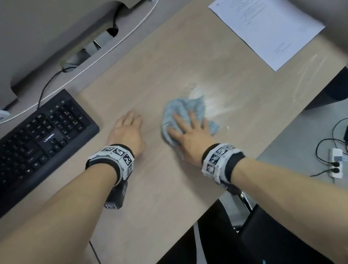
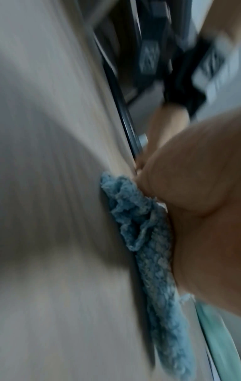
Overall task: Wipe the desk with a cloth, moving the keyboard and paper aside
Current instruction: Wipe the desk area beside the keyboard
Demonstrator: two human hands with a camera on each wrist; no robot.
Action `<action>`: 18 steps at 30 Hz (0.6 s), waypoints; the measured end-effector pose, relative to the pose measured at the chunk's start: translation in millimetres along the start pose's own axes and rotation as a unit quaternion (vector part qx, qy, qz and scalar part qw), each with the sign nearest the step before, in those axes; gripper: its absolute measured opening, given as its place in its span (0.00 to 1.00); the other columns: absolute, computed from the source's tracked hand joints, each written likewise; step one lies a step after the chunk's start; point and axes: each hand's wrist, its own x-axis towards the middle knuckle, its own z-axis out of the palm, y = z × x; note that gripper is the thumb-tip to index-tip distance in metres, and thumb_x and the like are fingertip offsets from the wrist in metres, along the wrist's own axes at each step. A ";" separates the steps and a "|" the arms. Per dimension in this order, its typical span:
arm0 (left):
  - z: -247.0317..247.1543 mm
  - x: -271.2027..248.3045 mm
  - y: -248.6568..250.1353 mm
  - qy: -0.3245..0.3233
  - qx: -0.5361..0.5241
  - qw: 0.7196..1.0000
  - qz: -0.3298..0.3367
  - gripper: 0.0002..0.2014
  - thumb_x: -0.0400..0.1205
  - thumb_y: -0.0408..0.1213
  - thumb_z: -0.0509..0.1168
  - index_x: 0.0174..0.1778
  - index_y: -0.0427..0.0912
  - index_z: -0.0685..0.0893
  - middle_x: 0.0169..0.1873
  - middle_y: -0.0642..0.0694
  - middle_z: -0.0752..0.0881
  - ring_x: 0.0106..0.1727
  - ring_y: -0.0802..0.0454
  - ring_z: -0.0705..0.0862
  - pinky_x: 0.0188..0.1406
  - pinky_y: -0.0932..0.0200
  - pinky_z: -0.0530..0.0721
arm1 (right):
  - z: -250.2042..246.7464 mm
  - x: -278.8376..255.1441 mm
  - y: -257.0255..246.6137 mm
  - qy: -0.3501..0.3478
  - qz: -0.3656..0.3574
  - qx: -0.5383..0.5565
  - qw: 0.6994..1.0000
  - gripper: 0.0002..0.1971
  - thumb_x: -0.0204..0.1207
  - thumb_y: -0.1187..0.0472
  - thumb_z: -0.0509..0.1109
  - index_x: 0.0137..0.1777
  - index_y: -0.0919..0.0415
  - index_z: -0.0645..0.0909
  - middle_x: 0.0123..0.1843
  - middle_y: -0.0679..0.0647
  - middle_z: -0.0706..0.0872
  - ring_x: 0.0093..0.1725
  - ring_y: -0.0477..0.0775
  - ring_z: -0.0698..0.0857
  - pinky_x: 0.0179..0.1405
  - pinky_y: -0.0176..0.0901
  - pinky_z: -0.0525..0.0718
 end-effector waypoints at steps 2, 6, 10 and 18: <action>-1.8 0.3 -1.2 -0.009 0.004 1.000 0.008 0.40 0.75 0.35 0.65 0.84 0.46 0.58 0.86 0.44 0.51 0.85 0.41 0.53 0.83 0.52 0.57 | 20.2 -18.0 -27.8 -0.023 -0.096 -0.040 0.994 0.35 0.84 0.53 0.64 0.87 0.44 0.52 0.89 0.53 0.38 0.85 0.74 0.37 0.77 0.83 0.47; -3.4 0.4 -2.0 -0.013 0.006 1.000 0.006 0.40 0.75 0.33 0.65 0.84 0.45 0.58 0.86 0.44 0.51 0.85 0.41 0.52 0.83 0.53 0.54 | 44.2 -45.6 0.6 -0.004 -0.108 -0.046 0.993 0.30 0.87 0.47 0.58 0.86 0.42 0.52 0.90 0.51 0.41 0.87 0.70 0.40 0.80 0.78 0.50; -0.5 0.9 0.8 -0.007 0.017 1.000 0.007 0.41 0.75 0.34 0.66 0.84 0.44 0.57 0.86 0.43 0.50 0.85 0.42 0.52 0.83 0.54 0.51 | 39.1 -60.0 65.3 0.050 0.068 0.030 0.996 0.31 0.86 0.44 0.58 0.86 0.43 0.53 0.90 0.50 0.42 0.87 0.68 0.43 0.80 0.75 0.57; 13.3 2.1 -2.2 0.030 0.016 0.999 0.010 0.40 0.73 0.33 0.66 0.83 0.45 0.59 0.86 0.43 0.52 0.85 0.42 0.53 0.83 0.49 0.58 | 48.1 -42.0 -16.7 0.048 0.014 0.030 0.998 0.29 0.86 0.45 0.58 0.85 0.43 0.55 0.90 0.53 0.42 0.86 0.74 0.39 0.78 0.82 0.50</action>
